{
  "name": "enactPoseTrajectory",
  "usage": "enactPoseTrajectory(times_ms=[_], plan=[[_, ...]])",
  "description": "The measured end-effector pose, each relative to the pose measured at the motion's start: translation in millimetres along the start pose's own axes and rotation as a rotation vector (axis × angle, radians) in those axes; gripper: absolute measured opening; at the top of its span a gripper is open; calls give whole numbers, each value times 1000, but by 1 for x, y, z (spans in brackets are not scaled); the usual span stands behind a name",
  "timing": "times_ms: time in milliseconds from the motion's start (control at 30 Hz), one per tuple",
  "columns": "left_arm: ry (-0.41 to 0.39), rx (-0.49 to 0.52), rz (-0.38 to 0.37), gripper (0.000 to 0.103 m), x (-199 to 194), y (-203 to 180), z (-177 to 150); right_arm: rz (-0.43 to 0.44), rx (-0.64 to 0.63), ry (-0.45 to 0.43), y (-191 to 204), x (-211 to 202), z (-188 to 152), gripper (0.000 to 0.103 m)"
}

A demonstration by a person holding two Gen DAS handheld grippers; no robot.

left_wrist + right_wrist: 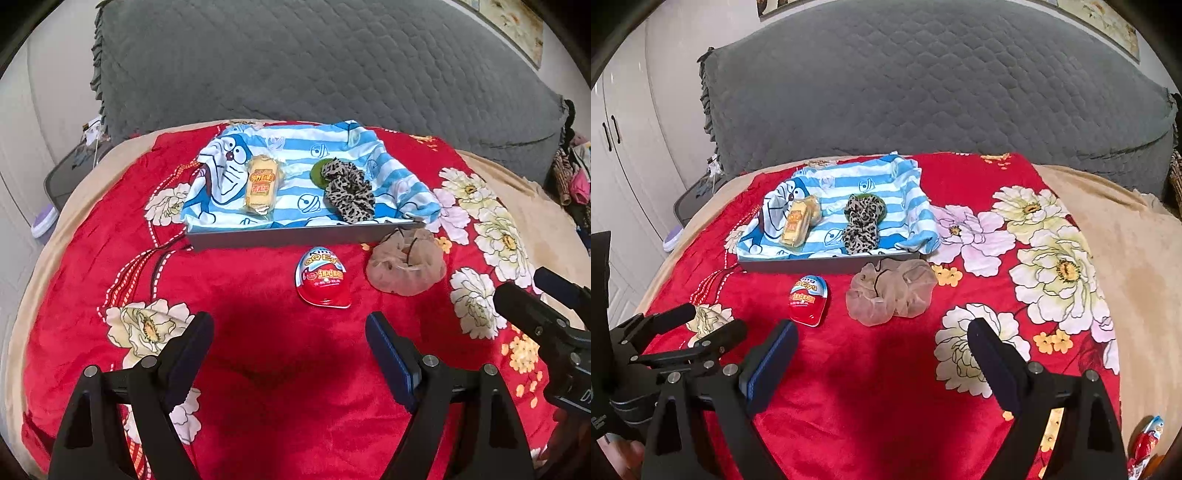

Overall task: Organize objects
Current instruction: 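Move the left tool toward the red egg while the right approaches the beige scrunchie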

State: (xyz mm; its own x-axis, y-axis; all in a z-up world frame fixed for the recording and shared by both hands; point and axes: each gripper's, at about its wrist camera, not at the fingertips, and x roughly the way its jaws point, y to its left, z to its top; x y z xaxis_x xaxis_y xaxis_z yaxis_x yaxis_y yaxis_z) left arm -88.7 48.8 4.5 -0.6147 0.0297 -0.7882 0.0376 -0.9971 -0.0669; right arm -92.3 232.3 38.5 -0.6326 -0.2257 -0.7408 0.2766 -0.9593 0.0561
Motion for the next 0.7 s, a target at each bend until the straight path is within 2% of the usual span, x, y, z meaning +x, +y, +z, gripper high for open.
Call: enactPoseTrajectory(times_ms=[533,600,700], plan=[[36,-3,-10,85,40,-1,5,-17,-4,57,-6,39,6,93],[42,-3,-14,85,44,-2,6,-20,-2,68,-7,44,7,101],[41,-3,-18,85,48,-3,8,-17,3,71,-9,47,8,102]])
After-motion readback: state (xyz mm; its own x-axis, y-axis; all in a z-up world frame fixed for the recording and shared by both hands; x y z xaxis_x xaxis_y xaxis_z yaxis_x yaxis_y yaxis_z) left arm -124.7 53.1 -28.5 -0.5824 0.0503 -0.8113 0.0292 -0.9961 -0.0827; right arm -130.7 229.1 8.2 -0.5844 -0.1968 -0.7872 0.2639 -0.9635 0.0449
